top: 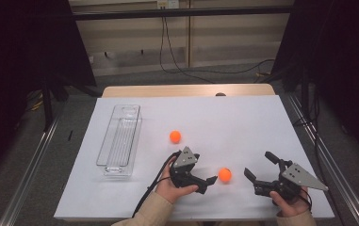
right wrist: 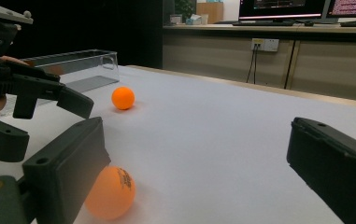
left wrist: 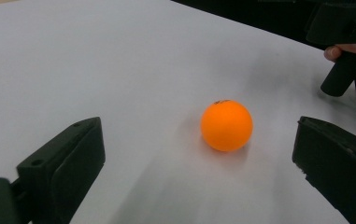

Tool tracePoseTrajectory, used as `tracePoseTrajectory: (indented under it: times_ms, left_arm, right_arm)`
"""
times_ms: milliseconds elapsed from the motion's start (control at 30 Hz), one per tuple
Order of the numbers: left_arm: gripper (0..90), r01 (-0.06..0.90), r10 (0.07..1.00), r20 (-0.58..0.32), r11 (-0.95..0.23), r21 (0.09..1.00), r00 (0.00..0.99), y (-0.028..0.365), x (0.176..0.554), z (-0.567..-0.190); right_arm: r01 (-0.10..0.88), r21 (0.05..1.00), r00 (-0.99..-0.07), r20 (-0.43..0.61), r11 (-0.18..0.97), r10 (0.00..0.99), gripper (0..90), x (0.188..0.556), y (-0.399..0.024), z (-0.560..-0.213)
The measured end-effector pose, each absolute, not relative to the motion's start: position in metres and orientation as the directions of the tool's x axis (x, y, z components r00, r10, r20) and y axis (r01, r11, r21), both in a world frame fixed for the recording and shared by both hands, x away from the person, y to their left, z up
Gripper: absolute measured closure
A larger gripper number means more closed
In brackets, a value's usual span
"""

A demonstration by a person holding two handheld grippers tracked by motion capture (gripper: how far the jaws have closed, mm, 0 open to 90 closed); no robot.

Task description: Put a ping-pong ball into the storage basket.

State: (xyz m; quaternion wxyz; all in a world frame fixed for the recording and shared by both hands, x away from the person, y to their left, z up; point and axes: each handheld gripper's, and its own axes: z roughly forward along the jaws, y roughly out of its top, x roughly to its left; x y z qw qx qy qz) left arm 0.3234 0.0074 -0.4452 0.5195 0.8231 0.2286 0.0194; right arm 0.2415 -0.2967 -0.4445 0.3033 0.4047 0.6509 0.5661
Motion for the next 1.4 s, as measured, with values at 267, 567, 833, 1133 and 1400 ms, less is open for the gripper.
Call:
tracePoseTrajectory:
  times_ms: [267,567,833,1133,1400]
  left_arm:
    - [3.2,0.37,0.389,-0.218,-0.377,0.849,0.895,0.0,0.324,-0.447]
    - [3.6,0.376,0.385,-0.225,-0.383,0.843,0.895,-0.005,0.323,-0.447]
    - [4.3,0.392,0.391,-0.235,-0.39,0.833,0.89,-0.008,0.325,-0.449]
    - [4.8,0.393,0.391,-0.234,-0.4,0.828,0.89,-0.011,0.326,-0.449]
    - [5.3,0.392,0.384,-0.23,-0.422,0.817,0.894,-0.019,0.325,-0.45]
  right_arm:
    - [0.184,0.982,-0.489,0.063,0.032,0.87,4.0,0.242,-0.297,-0.445]
    - [0.184,0.982,-0.489,0.061,0.035,0.87,4.0,0.242,-0.297,-0.445]
    - [0.184,0.982,-0.488,0.066,0.029,0.871,4.0,0.242,-0.297,-0.445]
    - [0.185,0.982,-0.487,0.065,0.03,0.871,4.0,0.242,-0.297,-0.445]
    - [0.187,0.982,-0.486,0.065,0.031,0.871,4.1,0.242,-0.297,-0.445]
